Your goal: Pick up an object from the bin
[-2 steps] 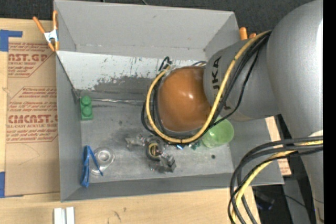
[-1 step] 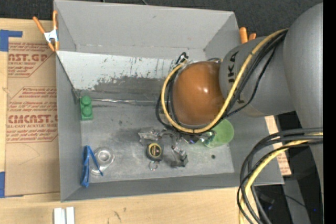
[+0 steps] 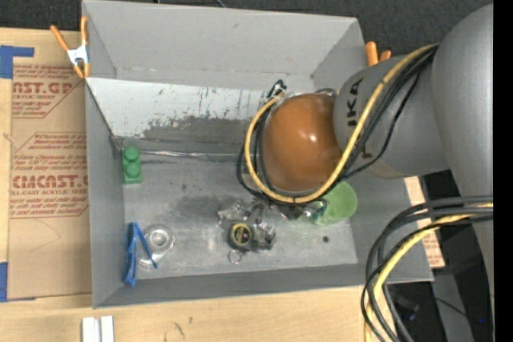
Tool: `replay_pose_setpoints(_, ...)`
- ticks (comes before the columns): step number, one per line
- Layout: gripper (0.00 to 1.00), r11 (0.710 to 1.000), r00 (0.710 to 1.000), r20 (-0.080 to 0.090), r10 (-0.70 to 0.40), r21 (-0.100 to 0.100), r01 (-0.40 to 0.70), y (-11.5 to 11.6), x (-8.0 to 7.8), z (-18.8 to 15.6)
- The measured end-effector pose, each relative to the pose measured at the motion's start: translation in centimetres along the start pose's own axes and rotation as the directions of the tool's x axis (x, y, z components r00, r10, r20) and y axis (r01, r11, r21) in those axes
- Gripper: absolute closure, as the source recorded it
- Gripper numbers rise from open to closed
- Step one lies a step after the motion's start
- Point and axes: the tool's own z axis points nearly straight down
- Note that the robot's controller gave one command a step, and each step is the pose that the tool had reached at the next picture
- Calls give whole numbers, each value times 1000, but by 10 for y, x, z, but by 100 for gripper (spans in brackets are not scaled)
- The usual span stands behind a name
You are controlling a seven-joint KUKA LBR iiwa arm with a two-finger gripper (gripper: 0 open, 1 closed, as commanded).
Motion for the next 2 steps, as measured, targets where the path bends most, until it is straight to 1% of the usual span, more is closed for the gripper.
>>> replay_pose_setpoints(1,100,999,999,6,46,5,-46,9,-7,-125)
replay_pose_setpoints(2,100,999,999,7,35,6,-35,8,-12,-194)
